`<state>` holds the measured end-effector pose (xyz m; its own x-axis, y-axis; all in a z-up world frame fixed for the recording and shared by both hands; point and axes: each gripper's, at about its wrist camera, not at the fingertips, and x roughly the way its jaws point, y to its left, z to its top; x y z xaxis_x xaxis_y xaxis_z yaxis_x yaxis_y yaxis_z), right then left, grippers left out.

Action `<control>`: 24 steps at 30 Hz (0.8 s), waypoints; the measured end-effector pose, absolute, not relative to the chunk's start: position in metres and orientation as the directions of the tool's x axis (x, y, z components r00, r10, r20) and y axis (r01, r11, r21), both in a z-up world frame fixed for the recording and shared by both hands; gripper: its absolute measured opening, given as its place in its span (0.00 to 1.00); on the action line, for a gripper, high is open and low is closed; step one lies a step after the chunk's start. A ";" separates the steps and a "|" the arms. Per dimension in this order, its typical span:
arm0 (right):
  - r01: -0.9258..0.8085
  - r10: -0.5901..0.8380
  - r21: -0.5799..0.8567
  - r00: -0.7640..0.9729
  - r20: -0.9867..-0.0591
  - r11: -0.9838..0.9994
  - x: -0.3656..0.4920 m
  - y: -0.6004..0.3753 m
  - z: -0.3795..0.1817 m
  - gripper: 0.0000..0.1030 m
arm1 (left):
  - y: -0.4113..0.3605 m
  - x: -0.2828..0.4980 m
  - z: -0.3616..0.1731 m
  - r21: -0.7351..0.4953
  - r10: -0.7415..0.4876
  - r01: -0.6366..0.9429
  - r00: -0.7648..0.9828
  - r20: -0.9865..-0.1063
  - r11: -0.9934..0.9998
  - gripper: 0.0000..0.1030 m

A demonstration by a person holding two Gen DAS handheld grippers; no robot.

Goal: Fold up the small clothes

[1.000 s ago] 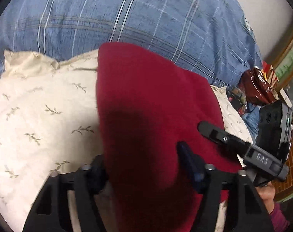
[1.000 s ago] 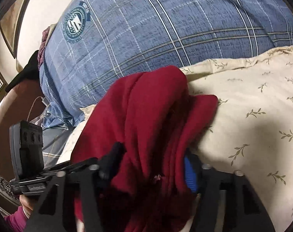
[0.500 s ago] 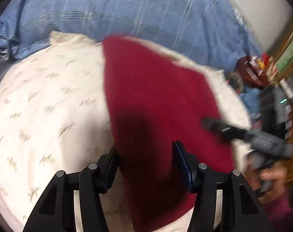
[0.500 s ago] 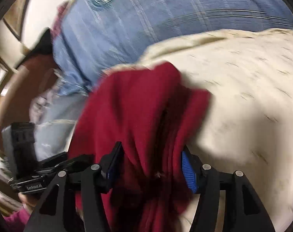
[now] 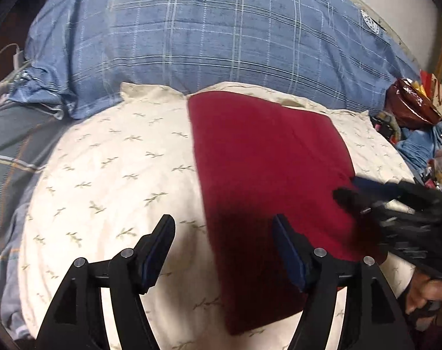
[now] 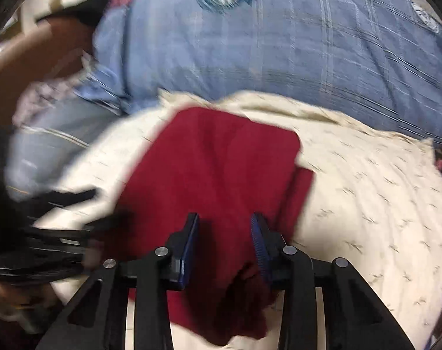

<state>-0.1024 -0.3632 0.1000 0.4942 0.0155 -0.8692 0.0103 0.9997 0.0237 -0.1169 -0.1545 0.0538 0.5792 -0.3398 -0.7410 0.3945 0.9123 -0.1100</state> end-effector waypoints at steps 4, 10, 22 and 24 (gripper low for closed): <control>0.022 0.002 0.016 0.521 -0.854 1.000 -0.109 -0.362 0.096 0.36 | -0.156 -0.129 0.061 -0.062 -0.288 0.356 0.628 -0.723 0.932 0.68; 0.056 0.062 0.108 0.535 -0.842 0.993 -0.126 -0.367 0.111 0.46 | -0.155 -0.152 0.074 -0.058 -0.272 0.324 0.669 -0.691 0.944 0.68; 0.109 0.002 0.089 0.624 -0.781 0.990 -0.156 -0.360 0.156 0.71 | -0.153 -0.182 0.095 -0.049 -0.262 0.301 0.724 -0.638 0.952 0.68; 0.109 -0.006 0.079 0.624 -0.781 0.991 -0.155 -0.358 0.157 0.71 | -0.151 -0.182 0.096 -0.046 -0.260 0.301 0.724 -0.638 0.952 0.68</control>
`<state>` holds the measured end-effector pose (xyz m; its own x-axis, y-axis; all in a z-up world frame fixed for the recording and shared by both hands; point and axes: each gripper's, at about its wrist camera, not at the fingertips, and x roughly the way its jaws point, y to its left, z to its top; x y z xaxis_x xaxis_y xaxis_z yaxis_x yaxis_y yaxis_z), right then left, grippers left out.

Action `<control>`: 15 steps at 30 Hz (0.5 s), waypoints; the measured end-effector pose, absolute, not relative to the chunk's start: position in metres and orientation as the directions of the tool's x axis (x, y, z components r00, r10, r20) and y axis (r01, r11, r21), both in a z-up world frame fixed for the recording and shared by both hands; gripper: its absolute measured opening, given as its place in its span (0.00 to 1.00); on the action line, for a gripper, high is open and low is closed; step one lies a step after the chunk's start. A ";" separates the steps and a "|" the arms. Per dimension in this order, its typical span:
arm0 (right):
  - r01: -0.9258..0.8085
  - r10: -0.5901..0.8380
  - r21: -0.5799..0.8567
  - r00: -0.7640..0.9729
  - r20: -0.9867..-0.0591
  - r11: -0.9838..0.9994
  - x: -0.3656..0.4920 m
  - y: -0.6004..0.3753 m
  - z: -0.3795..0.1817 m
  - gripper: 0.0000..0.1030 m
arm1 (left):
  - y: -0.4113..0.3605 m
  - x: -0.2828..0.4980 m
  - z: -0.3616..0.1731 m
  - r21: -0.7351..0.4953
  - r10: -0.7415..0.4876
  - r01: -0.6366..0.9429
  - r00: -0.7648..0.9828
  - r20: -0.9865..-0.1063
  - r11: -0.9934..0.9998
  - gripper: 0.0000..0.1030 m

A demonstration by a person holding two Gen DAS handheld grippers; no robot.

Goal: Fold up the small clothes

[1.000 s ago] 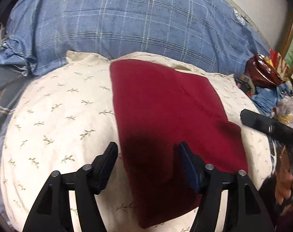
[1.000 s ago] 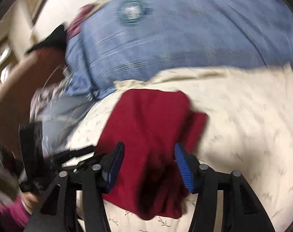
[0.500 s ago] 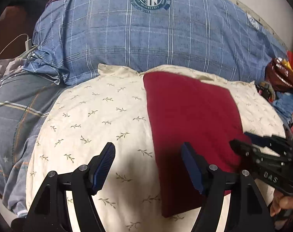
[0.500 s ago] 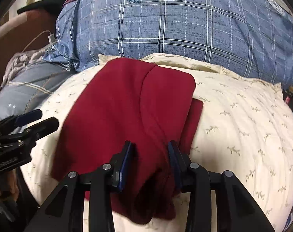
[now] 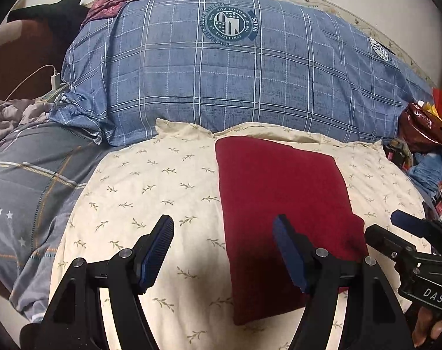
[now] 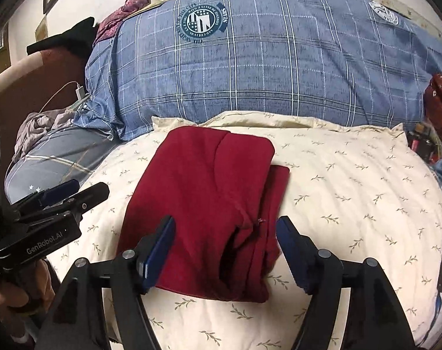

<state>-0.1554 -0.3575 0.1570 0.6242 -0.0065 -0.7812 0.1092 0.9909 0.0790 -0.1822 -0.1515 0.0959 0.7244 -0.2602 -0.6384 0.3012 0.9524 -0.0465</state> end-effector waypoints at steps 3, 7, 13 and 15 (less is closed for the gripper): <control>0.112 -0.009 0.078 0.621 -0.783 0.991 -0.156 -0.356 0.156 0.72 | -0.152 -0.186 0.099 -0.041 -0.257 0.300 0.728 -0.636 0.953 0.68; 0.115 -0.006 0.083 0.618 -0.786 0.990 -0.155 -0.354 0.155 0.74 | -0.150 -0.183 0.101 -0.042 -0.258 0.301 0.727 -0.636 0.953 0.68; 0.119 -0.014 0.076 0.617 -0.787 0.990 -0.156 -0.352 0.155 0.78 | -0.150 -0.183 0.102 -0.041 -0.261 0.306 0.726 -0.637 0.951 0.68; 0.122 -0.009 0.084 0.612 -0.791 0.989 -0.155 -0.353 0.154 0.78 | -0.150 -0.182 0.102 -0.040 -0.259 0.304 0.728 -0.635 0.952 0.68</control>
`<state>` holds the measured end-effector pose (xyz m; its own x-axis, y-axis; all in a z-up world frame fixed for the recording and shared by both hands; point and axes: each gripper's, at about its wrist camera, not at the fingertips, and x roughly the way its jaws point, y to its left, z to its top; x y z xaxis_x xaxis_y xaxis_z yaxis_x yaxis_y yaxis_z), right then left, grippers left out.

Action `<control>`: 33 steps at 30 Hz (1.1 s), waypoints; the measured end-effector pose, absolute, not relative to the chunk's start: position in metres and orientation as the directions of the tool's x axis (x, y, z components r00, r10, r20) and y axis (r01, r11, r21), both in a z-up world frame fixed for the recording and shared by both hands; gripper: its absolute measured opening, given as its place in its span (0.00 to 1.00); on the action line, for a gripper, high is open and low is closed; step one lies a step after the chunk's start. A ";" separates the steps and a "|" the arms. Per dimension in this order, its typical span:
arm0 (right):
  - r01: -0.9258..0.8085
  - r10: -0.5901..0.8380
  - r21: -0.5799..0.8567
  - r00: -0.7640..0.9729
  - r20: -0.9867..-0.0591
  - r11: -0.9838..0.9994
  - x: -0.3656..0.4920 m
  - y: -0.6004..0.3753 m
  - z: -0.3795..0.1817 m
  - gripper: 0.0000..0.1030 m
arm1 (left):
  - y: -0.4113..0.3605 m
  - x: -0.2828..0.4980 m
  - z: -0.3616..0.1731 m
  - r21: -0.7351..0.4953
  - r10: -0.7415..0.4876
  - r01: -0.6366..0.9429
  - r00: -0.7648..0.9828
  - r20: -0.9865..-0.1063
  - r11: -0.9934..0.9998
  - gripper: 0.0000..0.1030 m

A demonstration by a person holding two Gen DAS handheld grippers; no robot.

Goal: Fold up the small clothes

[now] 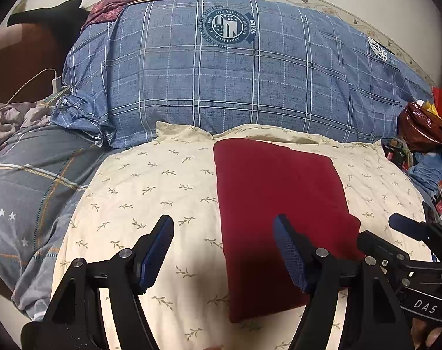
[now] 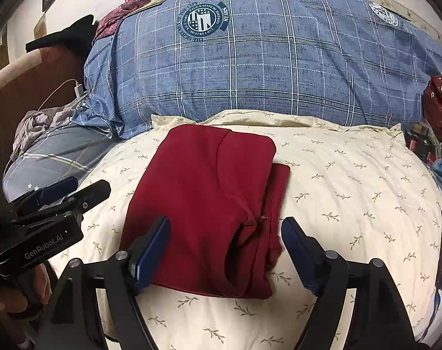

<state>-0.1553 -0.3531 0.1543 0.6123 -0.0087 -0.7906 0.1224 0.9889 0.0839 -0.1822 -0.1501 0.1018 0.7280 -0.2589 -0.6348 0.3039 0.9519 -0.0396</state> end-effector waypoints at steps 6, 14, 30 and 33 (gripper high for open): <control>0.126 -0.003 0.090 0.598 -0.802 0.988 -0.153 -0.352 0.150 0.78 | -0.152 -0.180 0.098 -0.026 -0.249 0.305 0.724 -0.643 0.952 0.68; 0.112 0.004 0.086 0.586 -0.810 0.990 -0.151 -0.346 0.146 0.78 | -0.154 -0.177 0.097 -0.024 -0.243 0.300 0.722 -0.648 0.954 0.68; 0.112 0.015 0.095 0.564 -0.826 0.989 -0.147 -0.343 0.137 0.78 | -0.158 -0.171 0.091 -0.016 -0.234 0.299 0.712 -0.662 0.954 0.68; 0.116 0.013 0.093 0.558 -0.830 0.989 -0.146 -0.343 0.135 0.78 | -0.159 -0.170 0.090 -0.014 -0.232 0.298 0.711 -0.663 0.954 0.68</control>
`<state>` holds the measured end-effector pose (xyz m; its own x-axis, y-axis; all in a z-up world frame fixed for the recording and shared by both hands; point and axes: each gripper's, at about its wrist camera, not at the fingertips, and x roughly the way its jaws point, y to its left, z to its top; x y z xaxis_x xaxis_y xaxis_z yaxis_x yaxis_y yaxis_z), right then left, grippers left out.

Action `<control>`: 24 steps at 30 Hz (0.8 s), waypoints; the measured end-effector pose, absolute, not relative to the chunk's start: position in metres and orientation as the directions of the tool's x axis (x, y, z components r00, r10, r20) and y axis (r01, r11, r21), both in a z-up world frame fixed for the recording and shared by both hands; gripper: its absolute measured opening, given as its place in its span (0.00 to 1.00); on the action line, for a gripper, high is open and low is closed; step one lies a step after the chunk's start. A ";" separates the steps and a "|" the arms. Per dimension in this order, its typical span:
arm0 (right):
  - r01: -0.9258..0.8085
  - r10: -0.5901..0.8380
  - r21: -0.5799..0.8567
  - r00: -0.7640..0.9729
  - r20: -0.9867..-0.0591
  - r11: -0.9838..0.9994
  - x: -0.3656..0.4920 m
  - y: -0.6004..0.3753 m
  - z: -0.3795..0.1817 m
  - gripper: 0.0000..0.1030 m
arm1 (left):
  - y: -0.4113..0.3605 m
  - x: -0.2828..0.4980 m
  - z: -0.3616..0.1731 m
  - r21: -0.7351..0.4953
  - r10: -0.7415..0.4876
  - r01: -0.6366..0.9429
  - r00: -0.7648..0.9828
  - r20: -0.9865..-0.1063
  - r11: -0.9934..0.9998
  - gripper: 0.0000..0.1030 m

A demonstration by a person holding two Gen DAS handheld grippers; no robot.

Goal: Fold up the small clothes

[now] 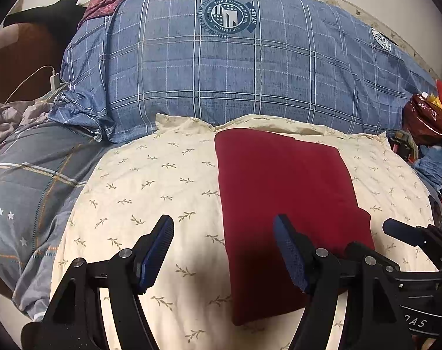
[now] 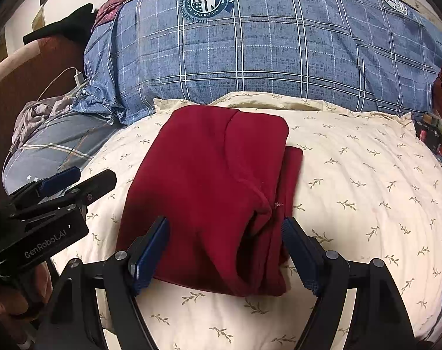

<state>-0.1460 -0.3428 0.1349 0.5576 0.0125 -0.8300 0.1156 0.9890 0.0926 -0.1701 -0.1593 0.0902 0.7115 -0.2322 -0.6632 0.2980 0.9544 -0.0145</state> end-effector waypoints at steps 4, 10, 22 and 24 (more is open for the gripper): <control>0.117 0.014 0.094 0.553 -0.833 0.989 -0.145 -0.343 0.132 0.78 | -0.161 -0.169 0.089 -0.013 -0.231 0.298 0.711 -0.665 0.954 0.68; 0.112 0.015 0.091 0.545 -0.838 0.989 -0.143 -0.341 0.129 0.78 | -0.163 -0.166 0.085 -0.011 -0.227 0.298 0.702 -0.675 0.954 0.68; 0.113 0.020 0.093 0.524 -0.851 0.989 -0.135 -0.342 0.121 0.78 | -0.166 -0.157 0.078 -0.014 -0.223 0.296 0.690 -0.689 0.955 0.68; 0.111 0.023 0.094 0.522 -0.853 0.989 -0.134 -0.342 0.120 0.78 | -0.166 -0.154 0.077 -0.015 -0.221 0.293 0.688 -0.692 0.956 0.68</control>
<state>-0.1338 -0.3420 0.1195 0.5222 0.0226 -0.8525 0.1109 0.9894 0.0942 -0.1541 -0.1665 0.0770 0.6877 -0.2212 -0.6915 0.2927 0.9561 -0.0147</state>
